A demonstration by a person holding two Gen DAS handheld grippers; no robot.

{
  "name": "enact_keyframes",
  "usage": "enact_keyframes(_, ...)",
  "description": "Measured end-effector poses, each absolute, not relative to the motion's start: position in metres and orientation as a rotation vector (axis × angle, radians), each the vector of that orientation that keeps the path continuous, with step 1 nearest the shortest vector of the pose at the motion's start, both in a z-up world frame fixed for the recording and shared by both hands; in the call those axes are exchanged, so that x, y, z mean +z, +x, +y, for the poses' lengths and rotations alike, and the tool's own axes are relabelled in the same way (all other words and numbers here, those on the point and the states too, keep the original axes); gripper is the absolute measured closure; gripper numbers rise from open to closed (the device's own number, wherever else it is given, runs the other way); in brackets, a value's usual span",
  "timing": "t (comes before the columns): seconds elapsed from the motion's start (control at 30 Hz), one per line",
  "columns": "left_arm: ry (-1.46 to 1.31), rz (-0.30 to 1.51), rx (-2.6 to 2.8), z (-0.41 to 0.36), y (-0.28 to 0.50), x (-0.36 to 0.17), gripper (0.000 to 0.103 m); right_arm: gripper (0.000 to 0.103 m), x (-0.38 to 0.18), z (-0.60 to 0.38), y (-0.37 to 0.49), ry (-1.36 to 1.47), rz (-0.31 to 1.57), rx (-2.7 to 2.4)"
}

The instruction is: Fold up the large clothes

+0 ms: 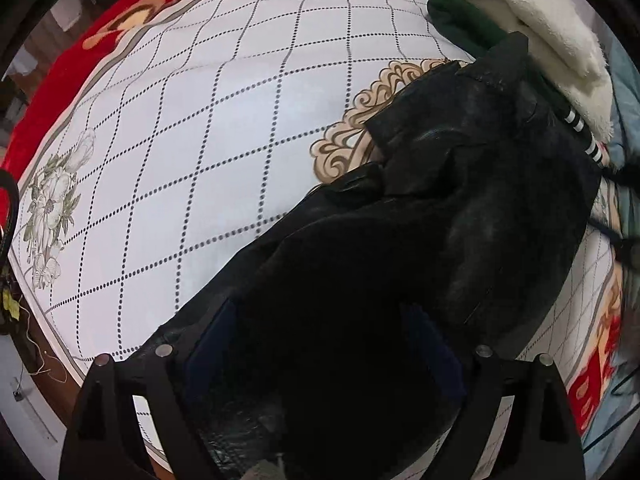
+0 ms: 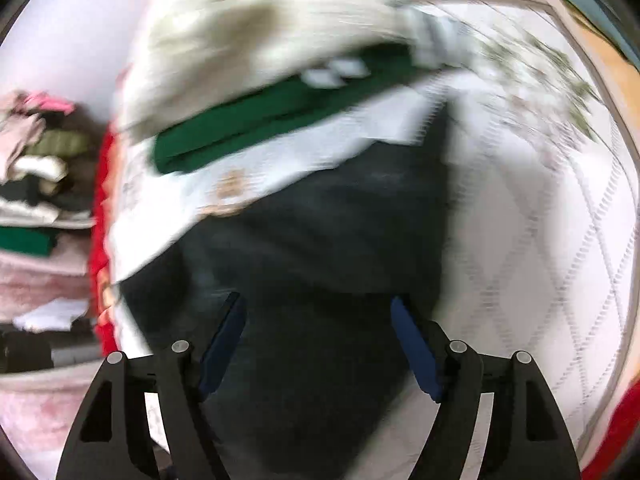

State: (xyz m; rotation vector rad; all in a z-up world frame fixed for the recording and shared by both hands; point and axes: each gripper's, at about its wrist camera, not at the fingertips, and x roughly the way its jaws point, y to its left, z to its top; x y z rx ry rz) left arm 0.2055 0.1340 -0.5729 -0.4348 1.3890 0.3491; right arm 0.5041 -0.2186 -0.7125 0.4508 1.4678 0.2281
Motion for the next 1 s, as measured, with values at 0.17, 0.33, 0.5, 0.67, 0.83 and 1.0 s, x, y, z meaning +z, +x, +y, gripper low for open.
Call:
enact_keyframes(0.17, -0.395, 1.382, 0.354, 0.120, 0.225, -0.572, 0.013, 0.024, -0.759, -0.240, 0.513, 0.575, 1.511, 0.252)
enact_keyframes(0.33, -0.338, 1.372, 0.373, 0.111, 0.234, -0.567, 0.013, 0.068, -0.740, -0.254, 0.482, 0.529, 1.423, 0.274)
enact_keyframes(0.5, -0.295, 1.381, 0.364, 0.106, 0.226, -0.559, 0.013, 0.084, -0.716, -0.310, 0.437, 0.667, 1.412, 0.134)
enact_keyframes(0.67, -0.258, 1.411, 0.320, 0.093, 0.204, -0.554, 0.013, 0.091, -0.690, -0.371, 0.351, 0.676, 1.525, 0.008)
enact_keyframes(0.83, -0.256, 1.440, 0.304, 0.083, 0.198, -0.563, 0.013, 0.091, -0.689, -0.395, 0.308, 0.691, 1.655, -0.023)
enact_keyframes(1.0, -0.302, 1.403, 0.351, 0.092, 0.208, -0.563, 0.013, 0.090, -0.662, -0.309, 0.363, 0.550, 1.591, 0.281)
